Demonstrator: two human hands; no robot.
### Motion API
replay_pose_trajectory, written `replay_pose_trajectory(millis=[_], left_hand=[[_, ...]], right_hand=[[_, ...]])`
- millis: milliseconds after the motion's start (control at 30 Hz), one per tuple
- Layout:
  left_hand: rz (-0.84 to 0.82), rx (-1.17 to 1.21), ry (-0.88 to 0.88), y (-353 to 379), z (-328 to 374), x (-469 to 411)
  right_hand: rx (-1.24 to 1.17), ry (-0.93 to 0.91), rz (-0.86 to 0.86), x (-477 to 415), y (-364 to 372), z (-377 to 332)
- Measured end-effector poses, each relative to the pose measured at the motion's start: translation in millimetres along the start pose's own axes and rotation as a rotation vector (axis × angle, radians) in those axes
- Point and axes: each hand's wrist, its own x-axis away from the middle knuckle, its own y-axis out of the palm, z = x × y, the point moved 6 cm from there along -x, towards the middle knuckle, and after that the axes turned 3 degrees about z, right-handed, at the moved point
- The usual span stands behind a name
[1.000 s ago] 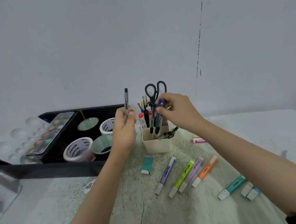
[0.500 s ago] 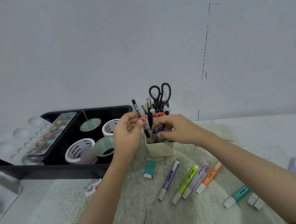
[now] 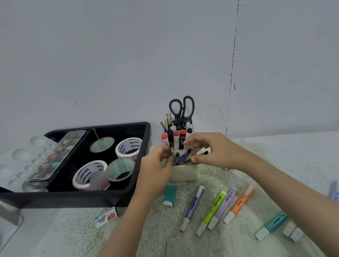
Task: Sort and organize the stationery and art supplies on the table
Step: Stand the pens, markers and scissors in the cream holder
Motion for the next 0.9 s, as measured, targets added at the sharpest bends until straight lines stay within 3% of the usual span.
replay_pose_trajectory(millis=[233, 500, 900], left_hand=[[-0.221, -0.252, -0.065, 6, -8, 3], [-0.306, 0.049, -0.082, 15, 6, -5], [-0.286, 0.028, -0.044, 4, 10, -16]], right_hand=[[0.096, 0.086, -0.019, 10, -2, 20], [-0.125, 0.153, 0.024, 10, 10, 36], [-0.016, 0.034, 0.11, 3, 21, 24]])
